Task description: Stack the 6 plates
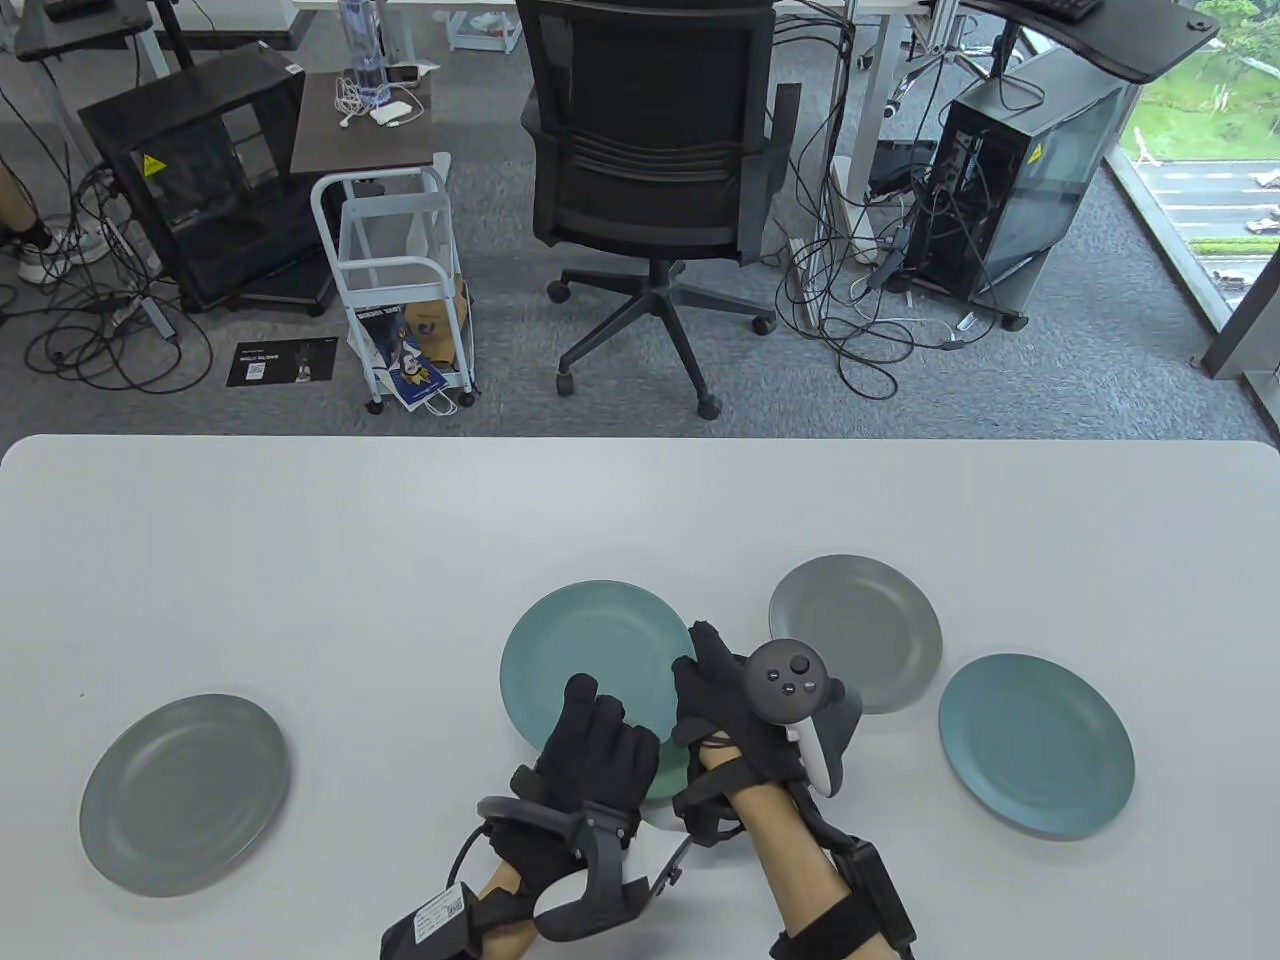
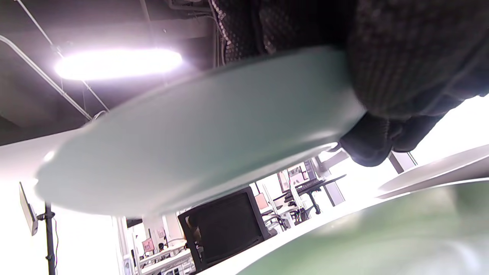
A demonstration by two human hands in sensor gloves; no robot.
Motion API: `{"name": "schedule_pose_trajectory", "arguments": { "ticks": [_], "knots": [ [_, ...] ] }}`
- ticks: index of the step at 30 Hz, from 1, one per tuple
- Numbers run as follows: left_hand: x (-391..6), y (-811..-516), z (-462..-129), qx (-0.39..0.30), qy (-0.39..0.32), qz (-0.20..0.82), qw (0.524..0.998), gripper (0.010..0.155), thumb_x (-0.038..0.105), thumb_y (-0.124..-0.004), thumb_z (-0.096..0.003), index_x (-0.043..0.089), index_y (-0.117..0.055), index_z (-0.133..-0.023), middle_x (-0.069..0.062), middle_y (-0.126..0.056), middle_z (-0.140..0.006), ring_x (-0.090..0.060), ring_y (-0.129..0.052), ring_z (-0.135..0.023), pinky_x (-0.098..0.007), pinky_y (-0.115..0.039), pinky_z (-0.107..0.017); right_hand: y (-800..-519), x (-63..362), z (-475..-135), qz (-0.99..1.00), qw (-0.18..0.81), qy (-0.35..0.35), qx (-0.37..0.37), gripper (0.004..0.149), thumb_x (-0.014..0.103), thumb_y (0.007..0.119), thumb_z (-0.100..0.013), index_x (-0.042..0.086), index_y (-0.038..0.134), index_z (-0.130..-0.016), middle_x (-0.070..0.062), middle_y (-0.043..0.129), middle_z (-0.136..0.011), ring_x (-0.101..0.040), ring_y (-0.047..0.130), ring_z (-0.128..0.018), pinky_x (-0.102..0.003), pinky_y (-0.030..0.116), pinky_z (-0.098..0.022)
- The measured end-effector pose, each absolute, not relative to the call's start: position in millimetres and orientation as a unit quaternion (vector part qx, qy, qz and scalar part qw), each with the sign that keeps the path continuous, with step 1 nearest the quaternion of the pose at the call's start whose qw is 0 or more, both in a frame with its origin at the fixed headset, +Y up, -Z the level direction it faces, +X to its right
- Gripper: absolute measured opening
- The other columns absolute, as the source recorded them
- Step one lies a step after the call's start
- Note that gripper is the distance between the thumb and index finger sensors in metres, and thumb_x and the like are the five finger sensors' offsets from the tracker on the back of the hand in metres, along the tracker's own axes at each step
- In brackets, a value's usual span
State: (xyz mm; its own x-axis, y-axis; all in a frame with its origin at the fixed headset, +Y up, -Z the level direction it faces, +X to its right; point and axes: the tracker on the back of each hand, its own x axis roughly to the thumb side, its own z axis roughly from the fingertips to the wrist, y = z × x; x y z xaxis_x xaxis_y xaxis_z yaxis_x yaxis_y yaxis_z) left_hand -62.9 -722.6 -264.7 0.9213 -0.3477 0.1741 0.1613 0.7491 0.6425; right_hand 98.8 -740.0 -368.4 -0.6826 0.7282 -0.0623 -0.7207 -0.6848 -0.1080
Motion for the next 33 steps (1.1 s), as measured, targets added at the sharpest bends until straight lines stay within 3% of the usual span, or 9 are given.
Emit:
{"name": "schedule_pose_trajectory", "arguments": {
  "ticks": [6,18,33],
  "knots": [
    [-77,-717,-268,0.307,-0.135,-0.084,0.938,0.051,0.063,-0.084,-0.026,0.045,-0.088,-0.073,0.021,-0.102,-0.075,-0.001,-0.084,-0.093,-0.043,-0.034,-0.092,-739,109,-369,0.917,0.39,-0.053,-0.063,0.05,0.04,0.072,-0.055,0.014,0.066,-0.097,0.011,0.1,-0.06,-0.017,0.082,-0.082,-0.051,0.046,-0.077],
    [-130,-707,-289,0.255,-0.025,-0.003,0.967,0.064,0.067,-0.078,-0.0273,0.048,-0.075,-0.088,0.021,-0.092,-0.092,0.0,-0.071,-0.105,-0.039,-0.027,-0.093,-740,124,-371,0.937,0.337,-0.066,-0.07,0.049,0.038,0.069,-0.056,0.013,0.065,-0.098,0.01,0.1,-0.062,-0.019,0.081,-0.083,-0.051,0.044,-0.077],
    [-187,-730,-318,0.145,0.097,0.068,0.982,0.072,0.063,-0.071,-0.0341,0.049,-0.049,-0.101,0.019,-0.08,-0.103,-0.001,-0.058,-0.112,-0.04,-0.019,-0.093,-744,132,-371,0.941,0.323,-0.055,-0.084,0.049,0.038,0.069,-0.056,0.014,0.065,-0.098,0.009,0.1,-0.063,-0.019,0.081,-0.083,-0.052,0.044,-0.077]
  ]
}}
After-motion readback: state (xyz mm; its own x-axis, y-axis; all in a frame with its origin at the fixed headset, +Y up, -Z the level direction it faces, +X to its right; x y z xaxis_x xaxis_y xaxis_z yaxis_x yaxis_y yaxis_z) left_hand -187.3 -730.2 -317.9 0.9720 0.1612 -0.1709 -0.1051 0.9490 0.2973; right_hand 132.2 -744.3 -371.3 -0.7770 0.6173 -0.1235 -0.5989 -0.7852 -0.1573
